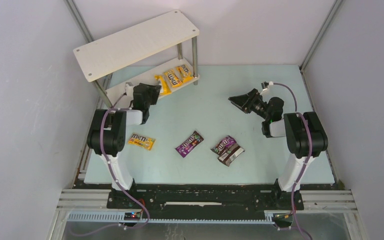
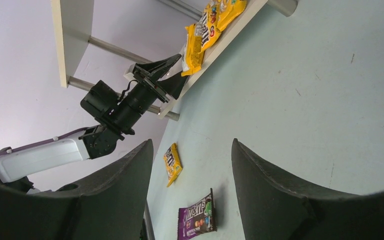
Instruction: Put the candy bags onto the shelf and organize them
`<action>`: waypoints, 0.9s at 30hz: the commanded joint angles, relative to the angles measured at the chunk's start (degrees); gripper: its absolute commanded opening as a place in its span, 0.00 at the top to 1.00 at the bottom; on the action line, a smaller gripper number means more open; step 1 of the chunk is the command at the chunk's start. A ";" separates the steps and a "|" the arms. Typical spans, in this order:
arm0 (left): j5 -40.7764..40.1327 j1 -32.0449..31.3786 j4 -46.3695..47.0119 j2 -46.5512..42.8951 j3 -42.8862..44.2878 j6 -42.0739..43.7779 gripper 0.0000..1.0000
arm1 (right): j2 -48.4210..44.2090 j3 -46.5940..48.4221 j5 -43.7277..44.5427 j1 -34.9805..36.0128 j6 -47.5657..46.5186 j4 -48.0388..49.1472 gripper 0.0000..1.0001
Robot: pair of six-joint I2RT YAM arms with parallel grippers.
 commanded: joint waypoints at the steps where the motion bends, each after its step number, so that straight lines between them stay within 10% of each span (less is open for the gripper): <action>1: -0.68 -1.09 -1.27 -0.40 0.93 2.91 0.52 | 0.67 0.71 -0.68 -0.05 0.48 2.88 0.33; 17: 0.15 -1.61 13.09 4.74 -1.01 -6.21 0.82 | 1.37 0.71 -0.97 -0.28 1.54 4.15 0.33; 27: -3.45 -1.39 12.58 4.39 -0.69 -5.33 0.84 | 1.54 0.71 -1.03 -0.37 1.76 4.59 0.33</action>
